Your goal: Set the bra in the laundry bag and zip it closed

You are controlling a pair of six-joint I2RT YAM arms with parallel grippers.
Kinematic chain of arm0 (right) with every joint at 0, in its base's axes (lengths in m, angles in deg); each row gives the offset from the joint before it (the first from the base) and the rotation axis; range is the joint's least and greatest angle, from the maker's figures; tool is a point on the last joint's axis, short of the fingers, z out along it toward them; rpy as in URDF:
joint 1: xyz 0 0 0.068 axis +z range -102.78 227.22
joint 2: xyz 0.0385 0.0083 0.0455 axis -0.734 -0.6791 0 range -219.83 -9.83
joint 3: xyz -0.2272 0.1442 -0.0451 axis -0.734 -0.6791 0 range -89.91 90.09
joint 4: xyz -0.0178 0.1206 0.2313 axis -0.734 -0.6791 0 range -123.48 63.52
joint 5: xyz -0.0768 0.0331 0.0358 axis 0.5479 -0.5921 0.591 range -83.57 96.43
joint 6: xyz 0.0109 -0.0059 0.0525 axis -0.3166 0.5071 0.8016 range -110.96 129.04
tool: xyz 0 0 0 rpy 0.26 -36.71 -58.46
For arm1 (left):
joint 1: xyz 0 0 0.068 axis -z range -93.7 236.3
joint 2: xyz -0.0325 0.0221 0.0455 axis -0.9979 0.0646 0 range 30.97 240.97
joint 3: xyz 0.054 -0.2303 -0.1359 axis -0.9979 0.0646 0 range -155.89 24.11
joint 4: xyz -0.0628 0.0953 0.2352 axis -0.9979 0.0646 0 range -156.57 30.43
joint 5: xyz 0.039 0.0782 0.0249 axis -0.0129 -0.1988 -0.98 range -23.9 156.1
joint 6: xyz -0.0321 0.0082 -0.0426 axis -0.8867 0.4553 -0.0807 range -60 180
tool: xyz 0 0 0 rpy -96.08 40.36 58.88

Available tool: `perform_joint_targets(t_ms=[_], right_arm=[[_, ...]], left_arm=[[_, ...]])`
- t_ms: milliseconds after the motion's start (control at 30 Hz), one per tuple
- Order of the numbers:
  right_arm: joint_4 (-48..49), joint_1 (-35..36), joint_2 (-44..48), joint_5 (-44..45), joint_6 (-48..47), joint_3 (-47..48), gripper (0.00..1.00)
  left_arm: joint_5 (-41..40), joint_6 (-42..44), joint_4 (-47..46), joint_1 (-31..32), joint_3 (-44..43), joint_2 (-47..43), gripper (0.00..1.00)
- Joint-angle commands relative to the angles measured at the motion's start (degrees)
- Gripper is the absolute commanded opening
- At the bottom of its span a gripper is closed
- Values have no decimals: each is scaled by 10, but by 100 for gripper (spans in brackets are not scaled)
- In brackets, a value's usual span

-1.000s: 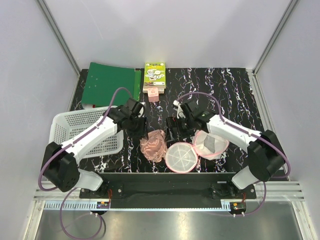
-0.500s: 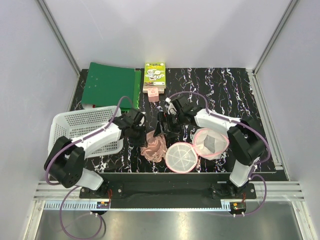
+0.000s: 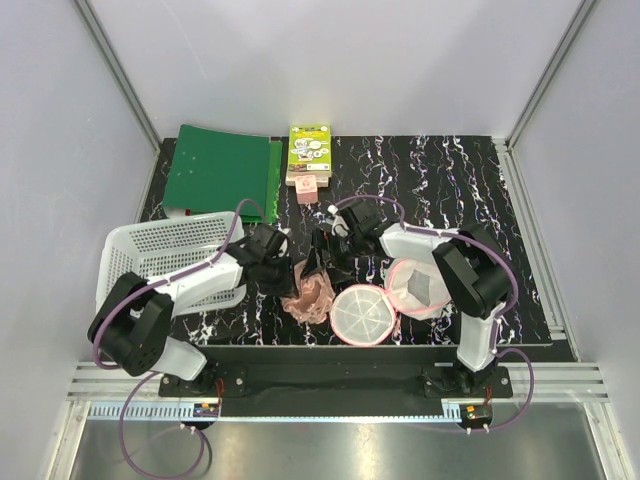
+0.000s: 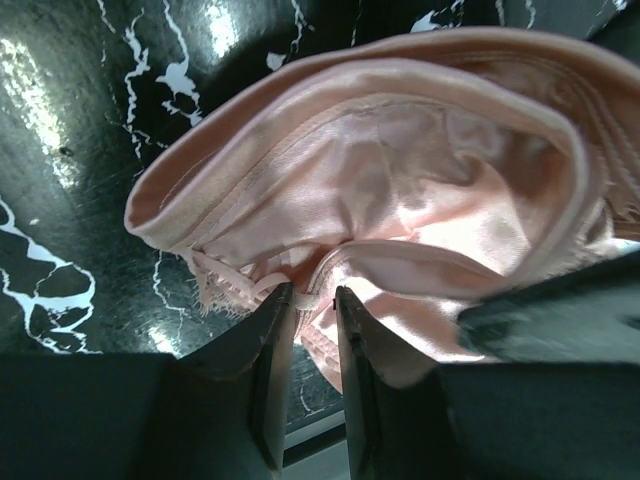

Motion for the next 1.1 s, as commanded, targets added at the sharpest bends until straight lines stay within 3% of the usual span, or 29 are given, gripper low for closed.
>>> perform_joint_targets(t_ms=[0,67,100,200,300,333,467,667,833,867,967,1067], right_arm=[[41,6,-14,-3,11,6,100],[56,6,-19,8,15,4,94],[63,6,-21,12,17,2,73],[86,6,-17,30,14,-9,37],[86,5,4,33,2,-9,17],[82,5,14,33,-2,-7,0],[-7,-9,114,78,-26,2,0],[-161,-78,288,211,-73,-20,0],[-293,-116,410,373,-97,-35,0],[-309,-123,442,441,-93,-37,0],[-374,-133,497,536,-44,-57,0],[-390,-144,540,538,-22,-95,0]], left_arm=[[13,-7,-27,-2,-2,-21,27],[13,-6,-19,-2,-1,-37,27],[11,-4,-2,-2,-1,-45,27],[-11,5,48,-2,-4,-98,30],[-27,10,101,-3,-5,-183,38],[-31,11,113,-3,-13,-204,41],[-16,5,138,-4,-37,-278,57],[27,-27,105,-4,-62,-243,57],[122,-44,23,4,-51,-110,59],[129,-47,14,19,-55,-88,60],[125,-42,-4,61,-92,-11,65],[128,-37,-4,84,-134,41,65]])
